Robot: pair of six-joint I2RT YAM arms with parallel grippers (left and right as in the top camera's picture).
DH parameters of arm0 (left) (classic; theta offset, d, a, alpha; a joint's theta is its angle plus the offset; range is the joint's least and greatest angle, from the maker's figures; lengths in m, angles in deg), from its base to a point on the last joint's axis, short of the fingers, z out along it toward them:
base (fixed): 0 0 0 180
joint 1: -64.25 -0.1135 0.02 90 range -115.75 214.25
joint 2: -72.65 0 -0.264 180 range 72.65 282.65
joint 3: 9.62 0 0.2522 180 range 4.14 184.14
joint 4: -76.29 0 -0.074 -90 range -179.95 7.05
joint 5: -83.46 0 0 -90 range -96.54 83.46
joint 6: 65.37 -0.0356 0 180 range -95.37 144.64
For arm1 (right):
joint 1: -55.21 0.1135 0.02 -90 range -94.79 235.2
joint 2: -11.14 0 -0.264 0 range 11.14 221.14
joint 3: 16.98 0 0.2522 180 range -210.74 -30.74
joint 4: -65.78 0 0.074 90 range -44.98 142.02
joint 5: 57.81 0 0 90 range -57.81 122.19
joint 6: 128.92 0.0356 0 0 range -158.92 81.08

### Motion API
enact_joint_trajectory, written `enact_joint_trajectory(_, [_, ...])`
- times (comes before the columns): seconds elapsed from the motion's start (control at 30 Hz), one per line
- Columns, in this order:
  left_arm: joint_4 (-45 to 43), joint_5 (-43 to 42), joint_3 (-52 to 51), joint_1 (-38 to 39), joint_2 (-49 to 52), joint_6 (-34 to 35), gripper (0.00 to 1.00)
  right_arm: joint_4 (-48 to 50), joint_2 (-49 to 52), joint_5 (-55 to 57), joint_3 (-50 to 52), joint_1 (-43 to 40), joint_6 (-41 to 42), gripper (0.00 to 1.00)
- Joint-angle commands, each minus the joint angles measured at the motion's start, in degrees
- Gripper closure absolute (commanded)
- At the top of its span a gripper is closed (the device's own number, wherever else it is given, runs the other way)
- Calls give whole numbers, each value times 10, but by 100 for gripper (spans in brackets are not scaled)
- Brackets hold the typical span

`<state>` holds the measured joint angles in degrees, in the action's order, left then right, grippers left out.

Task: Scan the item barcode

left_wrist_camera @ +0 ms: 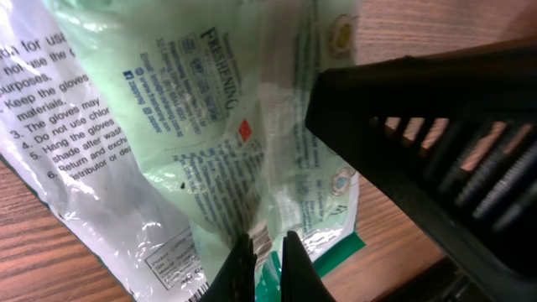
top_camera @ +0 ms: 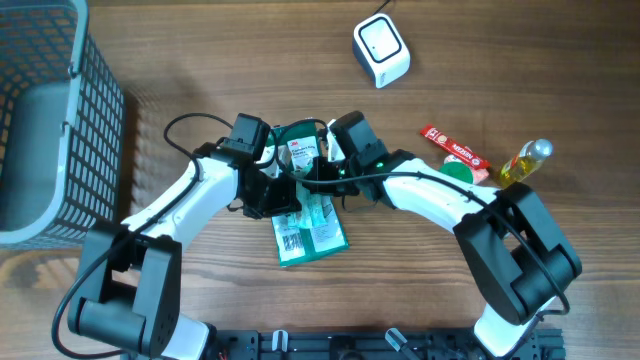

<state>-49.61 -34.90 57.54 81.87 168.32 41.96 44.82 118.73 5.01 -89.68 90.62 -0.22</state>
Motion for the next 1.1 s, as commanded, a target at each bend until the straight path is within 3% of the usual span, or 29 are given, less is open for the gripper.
enact_joint_trajectory(0.0, [-29, 10, -36, 3, 7, 27, 96, 2, 9, 13, 4, 1, -10, 96])
enact_joint_trajectory(0.3, [-33, 58, -77, 3, 7, 46, 96, -17, 69, 47, 3, 0, 52, 96])
enact_joint_trajectory(0.67, [-7, 93, -128, 2, 6, 46, 96, -10, 71, 53, 3, -6, 52, 96])
enact_joint_trajectory(0.93, [52, 94, -29, 2, -88, 44, 96, -7, 71, 53, 3, -6, 52, 96])
enact_joint_trajectory(1.07, [14, 94, 2, 2, -120, 46, 96, -7, 71, 53, 3, -6, 52, 95])
